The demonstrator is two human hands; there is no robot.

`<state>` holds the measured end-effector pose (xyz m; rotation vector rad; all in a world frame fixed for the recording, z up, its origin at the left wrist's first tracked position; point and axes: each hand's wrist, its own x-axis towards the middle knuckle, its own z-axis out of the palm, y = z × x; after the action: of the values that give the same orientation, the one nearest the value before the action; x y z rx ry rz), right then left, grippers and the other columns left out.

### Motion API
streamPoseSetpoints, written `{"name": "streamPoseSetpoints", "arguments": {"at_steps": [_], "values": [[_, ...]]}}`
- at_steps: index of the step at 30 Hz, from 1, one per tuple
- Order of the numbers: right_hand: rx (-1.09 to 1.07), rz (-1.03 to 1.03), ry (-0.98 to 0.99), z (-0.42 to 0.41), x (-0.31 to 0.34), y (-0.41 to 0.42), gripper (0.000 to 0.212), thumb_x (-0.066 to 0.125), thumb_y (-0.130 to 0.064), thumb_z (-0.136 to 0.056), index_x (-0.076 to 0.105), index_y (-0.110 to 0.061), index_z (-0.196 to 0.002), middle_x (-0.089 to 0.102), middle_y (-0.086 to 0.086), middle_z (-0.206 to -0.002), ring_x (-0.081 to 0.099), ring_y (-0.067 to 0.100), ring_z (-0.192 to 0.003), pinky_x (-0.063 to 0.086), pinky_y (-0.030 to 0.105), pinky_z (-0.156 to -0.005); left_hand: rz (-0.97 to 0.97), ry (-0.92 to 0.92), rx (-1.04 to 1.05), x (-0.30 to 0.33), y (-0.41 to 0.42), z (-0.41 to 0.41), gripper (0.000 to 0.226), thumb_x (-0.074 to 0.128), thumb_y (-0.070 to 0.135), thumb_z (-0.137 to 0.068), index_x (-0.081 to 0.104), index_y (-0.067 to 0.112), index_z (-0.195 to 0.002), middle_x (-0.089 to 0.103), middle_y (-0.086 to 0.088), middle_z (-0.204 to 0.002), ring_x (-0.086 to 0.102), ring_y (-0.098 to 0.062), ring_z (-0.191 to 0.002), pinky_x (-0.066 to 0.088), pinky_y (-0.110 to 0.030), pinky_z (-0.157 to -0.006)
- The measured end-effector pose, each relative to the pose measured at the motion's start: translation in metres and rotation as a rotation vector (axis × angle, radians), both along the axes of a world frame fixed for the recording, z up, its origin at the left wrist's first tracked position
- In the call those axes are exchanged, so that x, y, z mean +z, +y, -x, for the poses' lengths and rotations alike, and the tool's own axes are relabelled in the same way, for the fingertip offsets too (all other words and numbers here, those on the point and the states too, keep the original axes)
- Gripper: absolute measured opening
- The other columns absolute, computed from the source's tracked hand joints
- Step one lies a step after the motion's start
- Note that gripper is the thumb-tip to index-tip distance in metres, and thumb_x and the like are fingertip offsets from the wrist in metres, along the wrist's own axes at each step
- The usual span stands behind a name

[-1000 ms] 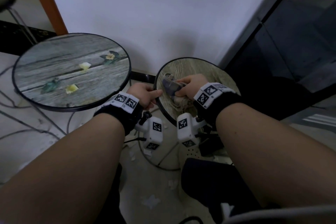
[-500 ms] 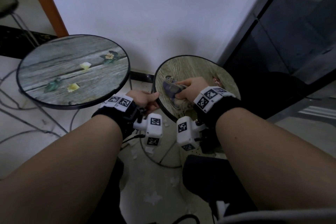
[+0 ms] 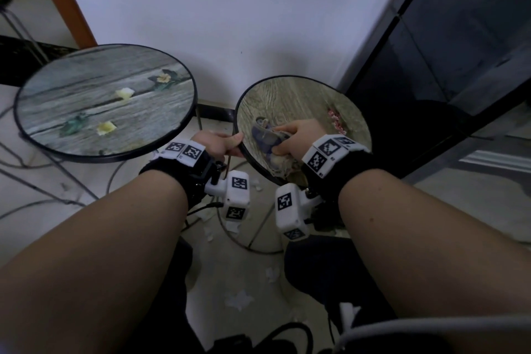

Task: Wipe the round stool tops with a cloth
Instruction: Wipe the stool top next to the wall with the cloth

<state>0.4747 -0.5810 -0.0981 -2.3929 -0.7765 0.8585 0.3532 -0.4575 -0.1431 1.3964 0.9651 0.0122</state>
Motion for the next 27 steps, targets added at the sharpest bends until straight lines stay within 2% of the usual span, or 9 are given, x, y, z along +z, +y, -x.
{"name": "streamPoseSetpoints", "arguments": {"at_steps": [3,7,9,12,14,17,21,24,27], "values": [[0.005,0.011,0.003,0.003,0.001,-0.005,0.043,0.072,-0.005,-0.077,0.067,-0.016,-0.118,0.067,0.002,-0.103,0.054,0.01,-0.089,0.039,0.02,-0.073,0.012,-0.025,0.025,0.008,-0.008,0.002,0.032,0.056,0.032,-0.093,0.061,0.004,-0.107,0.071,0.002,-0.064,0.047,0.003,-0.03,0.04,-0.017,-0.041],[0.005,0.013,0.001,0.008,0.001,-0.009,0.043,0.071,-0.004,-0.078,0.066,-0.015,-0.119,0.067,0.004,-0.107,0.055,0.011,-0.09,0.04,0.022,-0.074,0.048,-0.072,0.068,0.017,-0.019,0.007,0.035,0.054,0.026,-0.095,0.057,-0.006,-0.111,0.066,-0.017,-0.104,0.044,0.001,-0.025,0.033,-0.01,-0.031],[-0.005,0.011,0.005,0.011,0.002,-0.012,0.044,0.072,-0.003,-0.077,0.066,-0.015,-0.12,0.067,0.005,-0.111,0.055,0.013,-0.09,0.041,0.023,-0.075,0.043,-0.071,0.058,0.019,-0.022,0.009,0.033,0.053,0.027,-0.096,0.059,-0.005,-0.103,0.065,-0.019,-0.109,0.043,0.001,-0.024,0.032,-0.011,-0.03],[0.004,0.025,-0.002,0.014,0.004,-0.017,0.046,0.072,-0.005,-0.078,0.064,-0.014,-0.122,0.066,0.005,-0.115,0.055,0.014,-0.092,0.041,0.023,-0.075,-0.021,-0.044,0.021,0.018,-0.023,0.009,0.031,0.051,0.03,-0.096,0.056,0.006,-0.077,0.066,-0.018,-0.102,0.043,0.001,-0.024,0.032,-0.011,-0.03],[0.013,0.038,-0.016,0.016,0.005,-0.021,0.045,0.072,-0.006,-0.078,0.064,-0.016,-0.122,0.066,0.005,-0.115,0.055,0.014,-0.091,0.042,0.024,-0.074,-0.024,-0.054,0.034,0.014,-0.021,0.009,0.032,0.051,0.031,-0.096,0.057,0.007,-0.075,0.071,-0.017,-0.087,0.043,0.001,-0.024,0.033,-0.011,-0.03],[0.01,0.04,-0.006,0.02,0.004,-0.025,0.045,0.072,-0.007,-0.078,0.064,-0.017,-0.122,0.067,0.005,-0.114,0.055,0.014,-0.091,0.044,0.025,-0.075,-0.065,-0.027,0.026,0.005,-0.018,0.009,0.031,0.051,0.033,-0.096,0.062,0.005,-0.087,0.069,0.002,-0.056,0.047,0.001,-0.028,0.038,-0.012,-0.036],[0.017,0.04,-0.037,0.021,0.006,-0.025,0.044,0.071,-0.008,-0.079,0.065,-0.019,-0.121,0.067,0.004,-0.106,0.054,0.012,-0.087,0.039,0.022,-0.07,-0.19,0.062,-0.061,-0.003,-0.018,0.01,0.036,0.054,0.045,-0.091,0.068,0.013,-0.098,0.075,-0.002,-0.088,0.046,-0.006,-0.033,0.042,-0.023,-0.051],[0.002,0.036,-0.037,0.022,0.006,-0.023,0.043,0.072,-0.008,-0.079,0.065,-0.019,-0.12,0.063,0.002,-0.095,0.053,0.012,-0.083,0.038,0.022,-0.068,-0.197,0.065,-0.052,-0.004,-0.021,0.009,0.032,0.053,0.046,-0.092,0.068,0.018,-0.089,0.075,0.0,-0.089,0.046,-0.009,-0.036,0.039,-0.021,-0.046],[0.002,0.035,-0.023,0.021,0.007,-0.02,0.043,0.072,-0.006,-0.079,0.065,-0.018,-0.12,0.062,0.002,-0.095,0.053,0.012,-0.083,0.039,0.021,-0.069,-0.195,0.054,-0.049,-0.005,-0.019,0.006,0.029,0.053,0.044,-0.092,0.065,0.02,-0.082,0.075,-0.002,-0.089,0.047,-0.003,-0.035,0.038,-0.023,-0.047]]}}
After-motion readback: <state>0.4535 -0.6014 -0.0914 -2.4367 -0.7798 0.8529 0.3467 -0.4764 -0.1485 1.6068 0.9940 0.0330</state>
